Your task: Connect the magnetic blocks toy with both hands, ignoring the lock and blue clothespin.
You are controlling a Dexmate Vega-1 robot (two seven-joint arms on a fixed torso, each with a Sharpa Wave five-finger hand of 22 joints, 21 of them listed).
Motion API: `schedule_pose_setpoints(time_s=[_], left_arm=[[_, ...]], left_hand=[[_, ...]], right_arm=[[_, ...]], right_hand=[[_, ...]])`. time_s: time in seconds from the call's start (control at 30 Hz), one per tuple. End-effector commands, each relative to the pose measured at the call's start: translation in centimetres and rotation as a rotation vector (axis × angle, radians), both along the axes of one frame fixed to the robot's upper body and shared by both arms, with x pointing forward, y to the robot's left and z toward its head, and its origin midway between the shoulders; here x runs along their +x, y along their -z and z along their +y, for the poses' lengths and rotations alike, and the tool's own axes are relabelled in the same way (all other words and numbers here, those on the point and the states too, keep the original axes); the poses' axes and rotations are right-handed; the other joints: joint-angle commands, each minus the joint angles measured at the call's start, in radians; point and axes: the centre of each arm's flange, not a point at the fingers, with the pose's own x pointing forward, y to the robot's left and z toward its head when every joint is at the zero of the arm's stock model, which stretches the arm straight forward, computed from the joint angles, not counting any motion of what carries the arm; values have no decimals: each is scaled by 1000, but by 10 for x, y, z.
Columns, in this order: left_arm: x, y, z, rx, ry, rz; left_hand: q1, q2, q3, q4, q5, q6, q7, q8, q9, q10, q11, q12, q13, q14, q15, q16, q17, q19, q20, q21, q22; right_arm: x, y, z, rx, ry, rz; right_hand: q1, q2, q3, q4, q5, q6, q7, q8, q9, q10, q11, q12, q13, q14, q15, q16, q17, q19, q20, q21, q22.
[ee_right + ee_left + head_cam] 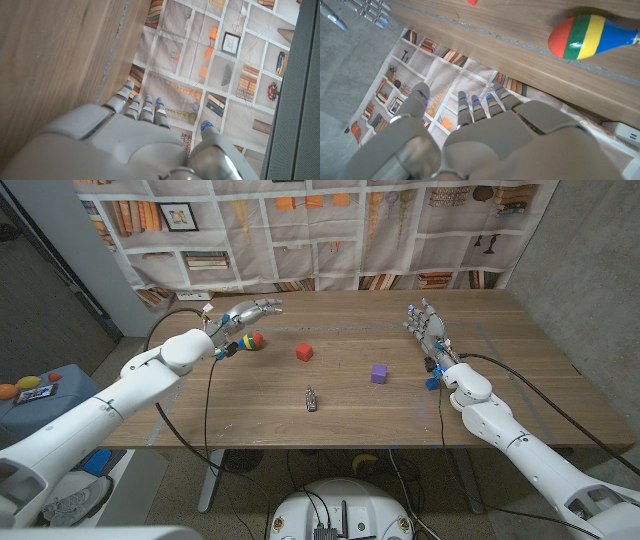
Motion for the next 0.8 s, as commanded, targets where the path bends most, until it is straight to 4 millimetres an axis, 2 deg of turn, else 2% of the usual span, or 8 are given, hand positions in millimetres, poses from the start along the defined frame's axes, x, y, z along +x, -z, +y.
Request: schedule_pose_setpoints(time_s=[0.03,0.23,0.33,0.4,0.7,0.8], left_arm=[[-21,-30,-8,294,-91,-94],[-26,-39,-9,397,-128,-105],[-29,-42,-13,456,-170,-150],[-30,-44,-16,503,-190,-159],[-32,-55,-30,665,-233,-183],[-34,-59,-36,712,-254,-199]], left_hand=[[19,3,1,5,1,-13,4,-4,6,-21,4,-6,4,-19,-10,-5,2,-3,-14,-4,2],[30,9,3,4,3,-11,-1,-3,6,-24,-7,-5,4,-27,-16,-5,2,-4,-15,-4,2],[45,-5,-1,-3,2,0,-12,3,6,-20,-19,-1,4,-11,-40,3,2,5,-14,-1,2],[52,-9,-4,-1,2,14,-20,8,6,-12,-27,2,4,2,-52,7,2,13,-13,1,2],[66,-44,-18,-6,0,13,-37,8,6,-18,-37,0,4,-12,-57,1,3,-6,-17,-6,2],[76,-56,-21,-7,2,15,-43,9,7,-18,-40,0,4,-20,-47,-1,3,-7,-16,-6,2]], right_arm=[[-3,6,-1,19,9,-13],[-5,9,-5,32,13,-23],[-6,9,-6,33,16,-22],[-6,10,-6,33,15,-22],[-5,10,-7,31,13,-19],[-5,10,-9,30,14,-20]], right_hand=[[7,4,5,-5,10,6,1,3,3,7,1,3,3,-3,-4,5,-2,4,-6,7,2],[10,5,7,-9,10,7,3,4,3,11,3,5,2,-1,-6,6,-7,6,-8,8,2],[11,4,7,-12,9,13,13,6,3,23,2,9,0,6,-8,9,-12,12,-23,10,2],[10,4,7,-12,9,14,16,6,3,22,1,9,0,5,-11,9,-13,13,-23,10,2],[10,5,8,-14,9,16,21,6,3,17,2,6,-2,4,-12,9,-19,12,-27,9,2],[10,6,9,-14,9,16,21,6,3,15,3,5,-2,3,-12,9,-20,11,-27,9,1]])
